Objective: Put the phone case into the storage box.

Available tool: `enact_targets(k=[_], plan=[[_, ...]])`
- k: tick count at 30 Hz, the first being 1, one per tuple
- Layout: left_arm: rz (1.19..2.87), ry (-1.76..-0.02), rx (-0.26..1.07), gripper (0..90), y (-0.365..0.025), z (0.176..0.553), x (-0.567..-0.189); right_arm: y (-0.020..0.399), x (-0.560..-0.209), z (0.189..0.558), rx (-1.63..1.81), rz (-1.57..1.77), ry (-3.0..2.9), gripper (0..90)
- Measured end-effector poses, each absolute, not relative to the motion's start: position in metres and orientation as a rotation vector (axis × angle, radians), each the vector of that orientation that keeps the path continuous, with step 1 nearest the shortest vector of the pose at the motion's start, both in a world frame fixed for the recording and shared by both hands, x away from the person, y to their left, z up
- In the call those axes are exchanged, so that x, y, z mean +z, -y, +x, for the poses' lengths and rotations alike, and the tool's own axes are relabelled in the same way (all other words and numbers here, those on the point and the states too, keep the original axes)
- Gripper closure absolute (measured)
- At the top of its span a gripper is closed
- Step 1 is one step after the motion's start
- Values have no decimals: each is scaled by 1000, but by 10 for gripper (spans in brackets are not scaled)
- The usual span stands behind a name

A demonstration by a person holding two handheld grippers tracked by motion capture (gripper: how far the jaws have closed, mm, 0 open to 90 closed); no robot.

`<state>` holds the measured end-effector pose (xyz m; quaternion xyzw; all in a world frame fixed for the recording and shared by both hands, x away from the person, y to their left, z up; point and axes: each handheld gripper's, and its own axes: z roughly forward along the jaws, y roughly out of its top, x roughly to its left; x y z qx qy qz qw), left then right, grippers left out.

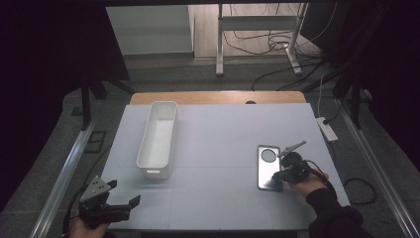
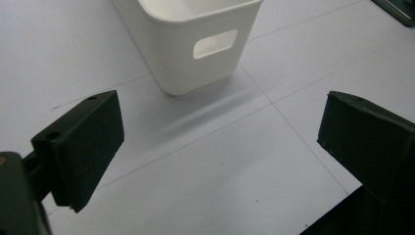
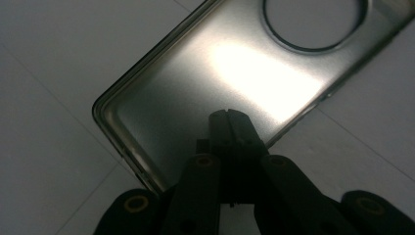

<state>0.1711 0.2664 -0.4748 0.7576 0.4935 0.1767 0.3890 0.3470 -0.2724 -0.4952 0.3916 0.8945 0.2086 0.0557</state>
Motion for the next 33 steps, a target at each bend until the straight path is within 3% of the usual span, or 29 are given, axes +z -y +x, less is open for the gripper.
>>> enact_targets(k=[21, 28, 29, 33], plan=[[1925, -1255, 448, 40, -266, 171, -475, 300, -494, 361, 639, 1295, -2601, 868], [1924, -1255, 447, 40, -267, 171, -475, 299, -486, 357, 691, 1279, -2558, 724], [1925, -1254, 448, 40, -267, 171, -475, 299, -483, 357, 708, 1276, -2537, 653], [1924, -1254, 447, 40, -267, 171, -475, 300, -480, 357, 721, 1283, -2515, 525]])
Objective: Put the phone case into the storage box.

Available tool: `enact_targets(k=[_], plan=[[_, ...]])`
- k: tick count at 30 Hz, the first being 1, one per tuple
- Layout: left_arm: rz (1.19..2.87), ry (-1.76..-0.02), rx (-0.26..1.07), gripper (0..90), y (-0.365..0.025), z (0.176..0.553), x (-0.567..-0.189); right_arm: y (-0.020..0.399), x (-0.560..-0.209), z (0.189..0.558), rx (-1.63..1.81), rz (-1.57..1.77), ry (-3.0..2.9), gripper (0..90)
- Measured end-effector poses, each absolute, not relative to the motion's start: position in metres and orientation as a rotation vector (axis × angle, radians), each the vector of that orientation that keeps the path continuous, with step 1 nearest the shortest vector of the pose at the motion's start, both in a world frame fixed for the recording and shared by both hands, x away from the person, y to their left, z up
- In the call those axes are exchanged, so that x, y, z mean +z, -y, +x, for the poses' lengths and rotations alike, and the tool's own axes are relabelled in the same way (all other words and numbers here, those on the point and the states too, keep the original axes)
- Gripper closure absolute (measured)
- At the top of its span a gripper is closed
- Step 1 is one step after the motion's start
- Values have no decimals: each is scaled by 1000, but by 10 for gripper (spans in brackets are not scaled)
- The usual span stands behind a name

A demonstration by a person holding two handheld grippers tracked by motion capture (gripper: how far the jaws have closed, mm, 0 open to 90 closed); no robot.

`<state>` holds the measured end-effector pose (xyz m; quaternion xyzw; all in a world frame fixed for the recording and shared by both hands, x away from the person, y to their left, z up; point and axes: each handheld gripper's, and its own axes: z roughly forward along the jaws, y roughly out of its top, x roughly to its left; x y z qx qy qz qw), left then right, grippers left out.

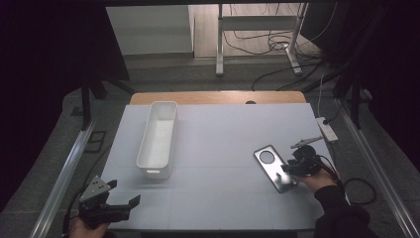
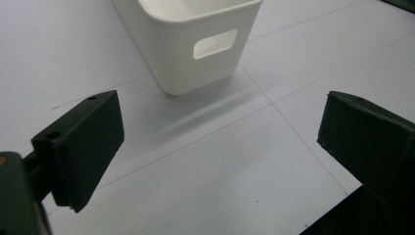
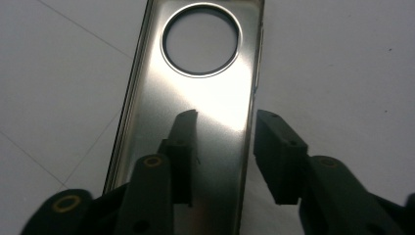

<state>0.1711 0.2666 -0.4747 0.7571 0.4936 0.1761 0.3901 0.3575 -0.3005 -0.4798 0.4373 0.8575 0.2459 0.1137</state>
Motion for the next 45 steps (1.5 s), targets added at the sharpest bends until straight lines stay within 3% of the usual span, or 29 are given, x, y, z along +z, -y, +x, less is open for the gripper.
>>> enact_targets(k=[7, 9, 14, 23, 28, 31, 34, 37, 45], plan=[[1925, -1255, 448, 40, -266, 171, -475, 303, -480, 364, 731, 1285, -2493, 119], [1925, -1255, 447, 40, -266, 171, -475, 302, -481, 366, 723, 1292, -2481, 57], [1925, -1255, 447, 40, -266, 171, -475, 302, -480, 371, 727, 1294, -2479, 3], [1926, -1255, 447, 40, -266, 171, -475, 292, -480, 383, 689, 1305, -2504, 1], [1927, -1255, 447, 40, -266, 171, -475, 289, -482, 388, 673, 1315, -2511, 81], [1928, -1254, 448, 43, -266, 171, -475, 288, -483, 394, 646, 1332, -2523, 272], [1929, -1253, 449, 47, -266, 171, -475, 288, -483, 396, 650, 1335, -2523, 337], [1930, -1252, 450, 49, -266, 171, -475, 288, -485, 400, 636, 1339, -2531, 496], [1937, -1252, 452, 49, -265, 172, -475, 287, -490, 404, 608, 1320, -2560, 691]])
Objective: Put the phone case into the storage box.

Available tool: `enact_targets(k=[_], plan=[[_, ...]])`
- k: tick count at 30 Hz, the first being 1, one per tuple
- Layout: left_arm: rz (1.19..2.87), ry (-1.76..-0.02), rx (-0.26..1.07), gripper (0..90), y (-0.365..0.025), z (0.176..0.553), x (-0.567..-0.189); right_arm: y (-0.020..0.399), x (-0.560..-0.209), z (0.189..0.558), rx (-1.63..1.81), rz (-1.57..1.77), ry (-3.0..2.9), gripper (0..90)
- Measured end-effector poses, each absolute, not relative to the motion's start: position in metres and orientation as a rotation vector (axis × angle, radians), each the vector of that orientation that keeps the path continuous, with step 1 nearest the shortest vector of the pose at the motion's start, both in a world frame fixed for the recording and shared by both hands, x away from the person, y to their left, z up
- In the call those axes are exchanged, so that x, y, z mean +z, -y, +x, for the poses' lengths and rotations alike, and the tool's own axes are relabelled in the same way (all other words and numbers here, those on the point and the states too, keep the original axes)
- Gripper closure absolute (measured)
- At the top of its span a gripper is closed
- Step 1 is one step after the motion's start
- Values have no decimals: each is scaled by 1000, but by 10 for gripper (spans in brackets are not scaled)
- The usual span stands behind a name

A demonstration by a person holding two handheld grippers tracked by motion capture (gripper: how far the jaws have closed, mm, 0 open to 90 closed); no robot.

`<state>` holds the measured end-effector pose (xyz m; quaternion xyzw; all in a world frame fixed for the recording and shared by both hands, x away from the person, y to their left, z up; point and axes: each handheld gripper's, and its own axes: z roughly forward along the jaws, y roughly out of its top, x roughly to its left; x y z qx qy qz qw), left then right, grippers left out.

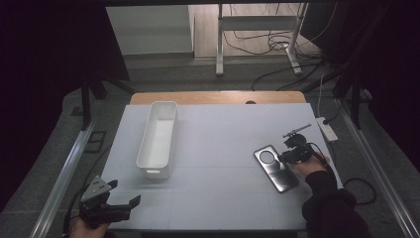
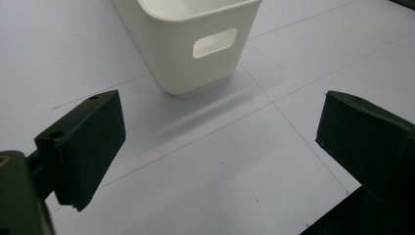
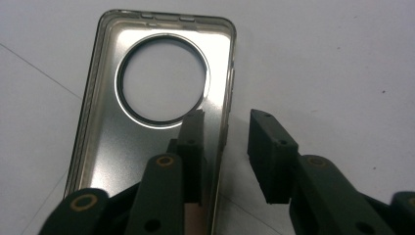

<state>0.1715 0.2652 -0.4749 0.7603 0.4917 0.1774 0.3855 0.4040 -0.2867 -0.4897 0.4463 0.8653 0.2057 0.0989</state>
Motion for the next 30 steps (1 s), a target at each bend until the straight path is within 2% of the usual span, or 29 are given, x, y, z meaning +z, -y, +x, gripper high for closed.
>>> enact_targets(k=[3, 4, 5, 7, 19, 24, 30], plan=[[1940, -1251, 452, 47, -265, 172, -475, 285, -493, 404, 573, 1314, -2575, 782], [1940, -1251, 452, 46, -265, 172, -475, 285, -493, 404, 573, 1314, -2575, 782], [1942, -1250, 452, 45, -265, 172, -475, 285, -493, 404, 573, 1321, -2579, 846], [1942, -1250, 452, 43, -265, 172, -475, 284, -493, 404, 572, 1352, -2564, 861], [1978, -1201, 409, 65, -264, 173, -475, 285, -493, 400, 598, 1359, -2539, 882], [1970, -1187, 421, 0, -264, 172, -474, 287, -486, 396, 649, 1347, -2505, 883], [1968, -1182, 418, 0, -264, 171, -474, 288, -476, 389, 724, 1324, -2475, 882]])
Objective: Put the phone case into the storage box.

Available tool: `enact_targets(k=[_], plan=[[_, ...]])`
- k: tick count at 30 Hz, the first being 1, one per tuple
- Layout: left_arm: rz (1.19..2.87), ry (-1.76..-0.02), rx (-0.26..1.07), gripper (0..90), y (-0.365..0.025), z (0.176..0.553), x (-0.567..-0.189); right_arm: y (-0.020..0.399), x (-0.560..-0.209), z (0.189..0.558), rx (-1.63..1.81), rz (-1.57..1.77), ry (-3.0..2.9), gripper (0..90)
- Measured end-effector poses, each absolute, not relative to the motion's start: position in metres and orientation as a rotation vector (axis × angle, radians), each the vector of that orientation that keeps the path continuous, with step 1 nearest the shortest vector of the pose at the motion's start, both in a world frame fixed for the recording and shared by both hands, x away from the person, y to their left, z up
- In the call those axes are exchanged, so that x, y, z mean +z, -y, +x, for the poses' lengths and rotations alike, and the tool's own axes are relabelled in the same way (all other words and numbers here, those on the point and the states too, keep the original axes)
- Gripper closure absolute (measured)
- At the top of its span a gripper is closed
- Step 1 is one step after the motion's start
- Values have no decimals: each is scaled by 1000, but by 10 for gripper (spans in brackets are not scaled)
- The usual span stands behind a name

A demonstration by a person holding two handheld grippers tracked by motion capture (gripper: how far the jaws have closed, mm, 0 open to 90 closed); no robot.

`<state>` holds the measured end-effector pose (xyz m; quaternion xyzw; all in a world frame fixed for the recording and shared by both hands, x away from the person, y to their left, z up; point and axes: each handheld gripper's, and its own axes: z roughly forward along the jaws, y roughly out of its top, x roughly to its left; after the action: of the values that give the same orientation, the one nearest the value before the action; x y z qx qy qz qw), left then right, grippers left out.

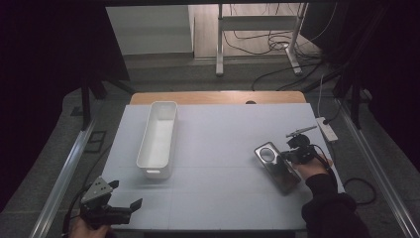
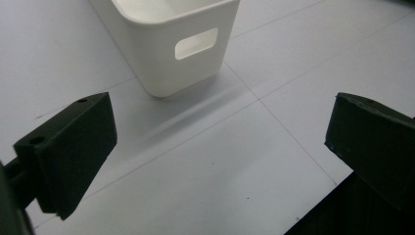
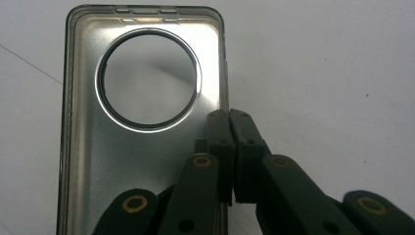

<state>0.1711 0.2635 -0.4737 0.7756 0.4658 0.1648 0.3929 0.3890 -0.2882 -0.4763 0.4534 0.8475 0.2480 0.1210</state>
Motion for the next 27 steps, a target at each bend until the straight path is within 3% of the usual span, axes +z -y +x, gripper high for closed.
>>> enact_targets(k=[27], plan=[[1994, -1064, 330, 0, -230, 194, -468, 279, -442, 365, 956, 1247, -2376, 882]])
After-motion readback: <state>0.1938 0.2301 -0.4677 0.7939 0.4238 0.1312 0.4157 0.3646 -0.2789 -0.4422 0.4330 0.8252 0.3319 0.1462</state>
